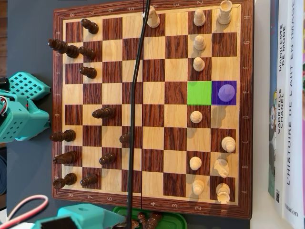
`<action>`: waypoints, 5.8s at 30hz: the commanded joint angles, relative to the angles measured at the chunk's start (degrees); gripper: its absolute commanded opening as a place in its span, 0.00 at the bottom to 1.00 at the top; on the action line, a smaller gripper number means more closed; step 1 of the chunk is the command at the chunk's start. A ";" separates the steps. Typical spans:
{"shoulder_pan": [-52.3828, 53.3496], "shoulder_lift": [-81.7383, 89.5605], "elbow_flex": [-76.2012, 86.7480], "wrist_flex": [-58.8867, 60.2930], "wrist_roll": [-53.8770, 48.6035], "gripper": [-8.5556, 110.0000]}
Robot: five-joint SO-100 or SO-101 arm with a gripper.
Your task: Play chess
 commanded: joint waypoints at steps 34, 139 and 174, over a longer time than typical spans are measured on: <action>-2.46 0.35 -3.25 0.09 -0.18 0.22; -44.47 -20.21 -31.38 -2.72 18.19 0.22; -44.56 -24.61 -33.75 -2.81 18.19 0.22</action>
